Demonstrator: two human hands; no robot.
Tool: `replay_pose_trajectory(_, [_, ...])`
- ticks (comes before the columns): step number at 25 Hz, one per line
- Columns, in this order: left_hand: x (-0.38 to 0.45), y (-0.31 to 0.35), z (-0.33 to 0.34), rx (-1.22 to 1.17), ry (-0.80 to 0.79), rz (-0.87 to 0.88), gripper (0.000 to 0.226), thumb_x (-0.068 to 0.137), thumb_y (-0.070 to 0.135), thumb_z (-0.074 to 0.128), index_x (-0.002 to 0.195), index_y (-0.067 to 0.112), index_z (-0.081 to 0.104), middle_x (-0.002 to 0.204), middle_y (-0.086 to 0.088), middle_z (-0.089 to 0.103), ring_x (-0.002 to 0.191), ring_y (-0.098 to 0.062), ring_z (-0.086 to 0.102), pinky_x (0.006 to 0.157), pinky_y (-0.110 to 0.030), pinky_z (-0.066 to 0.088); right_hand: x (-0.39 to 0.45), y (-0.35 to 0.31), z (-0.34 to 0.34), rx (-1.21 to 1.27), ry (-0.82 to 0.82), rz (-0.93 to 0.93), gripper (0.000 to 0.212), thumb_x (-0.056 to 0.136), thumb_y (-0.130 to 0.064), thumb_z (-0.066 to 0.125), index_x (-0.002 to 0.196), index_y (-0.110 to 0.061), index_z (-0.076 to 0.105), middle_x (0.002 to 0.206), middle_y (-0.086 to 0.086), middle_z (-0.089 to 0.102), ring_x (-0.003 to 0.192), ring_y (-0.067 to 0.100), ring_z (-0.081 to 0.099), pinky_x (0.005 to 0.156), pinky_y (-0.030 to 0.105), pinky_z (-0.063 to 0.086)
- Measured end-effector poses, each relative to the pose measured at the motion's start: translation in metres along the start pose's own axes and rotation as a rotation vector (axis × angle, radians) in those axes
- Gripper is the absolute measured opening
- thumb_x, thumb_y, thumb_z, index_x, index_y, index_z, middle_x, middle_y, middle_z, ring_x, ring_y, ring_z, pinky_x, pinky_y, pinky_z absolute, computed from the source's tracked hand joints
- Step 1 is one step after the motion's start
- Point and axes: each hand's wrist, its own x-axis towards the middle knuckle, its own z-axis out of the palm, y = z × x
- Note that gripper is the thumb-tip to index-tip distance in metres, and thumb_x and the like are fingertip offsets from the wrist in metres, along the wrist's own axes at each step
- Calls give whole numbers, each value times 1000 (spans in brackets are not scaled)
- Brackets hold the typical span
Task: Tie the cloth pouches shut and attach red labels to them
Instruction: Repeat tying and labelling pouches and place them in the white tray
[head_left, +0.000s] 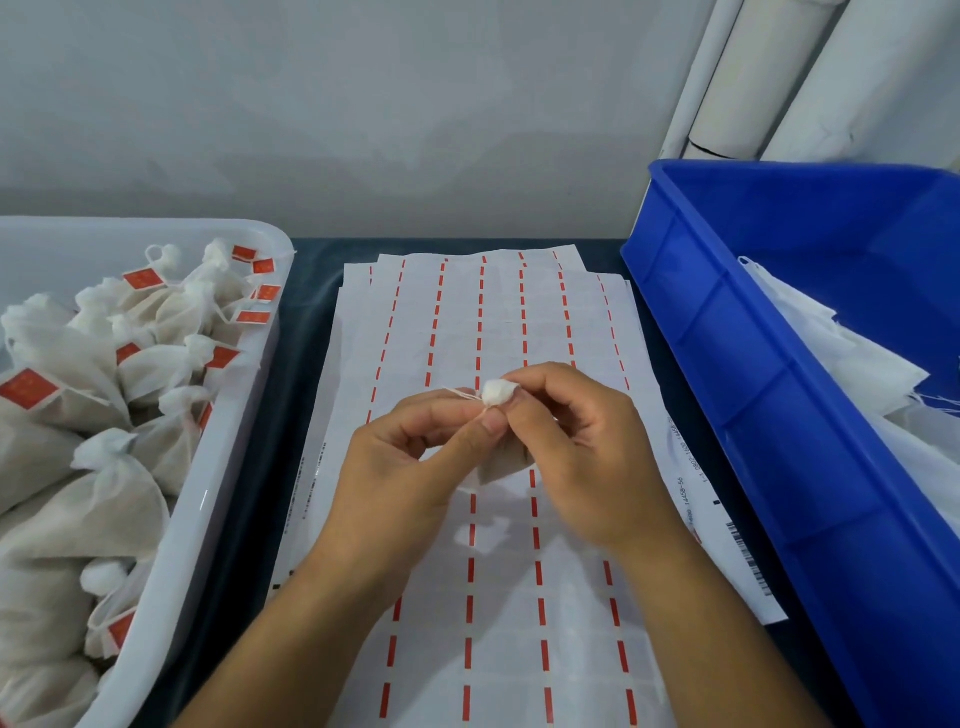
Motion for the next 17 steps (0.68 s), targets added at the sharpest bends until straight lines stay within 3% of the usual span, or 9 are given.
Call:
replay_pose_trajectory(6, [3,-1,1,62,80,-42,25,75,44,73,86,23,82,97,7,76,89,-5,71,67,-12,54,1,2,-2,45,29,97,16,100,-26,64,91,-25,78,84,-11,75,88,13,71,76,24,59])
replay_pose_trajectory(10, [3,-2,2,116,93,-64,12,89,36,72,84,28,81,90,7,76,77,-1,68,64,-17,52,2,2,-2,170,-53,245,23,93,-39,57,88,-27,76,84,-6,72,86,14,68,79,25,58])
replay_pose_trajectory(14, [4,-4,2,115,97,-81,14,93,32,68,84,29,79,91,6,77,86,-8,71,72,-24,53,2,4,1,508,-155,446,24,92,-37,55,84,-24,74,86,-1,66,86,13,62,79,32,53])
replay_pose_trajectory(17, [3,-5,3,126,79,-72,16,95,30,66,86,27,79,89,4,77,85,-11,72,73,-24,55,1,7,1,635,-193,505,27,94,-37,59,95,-17,78,97,7,70,96,21,67,85,39,58])
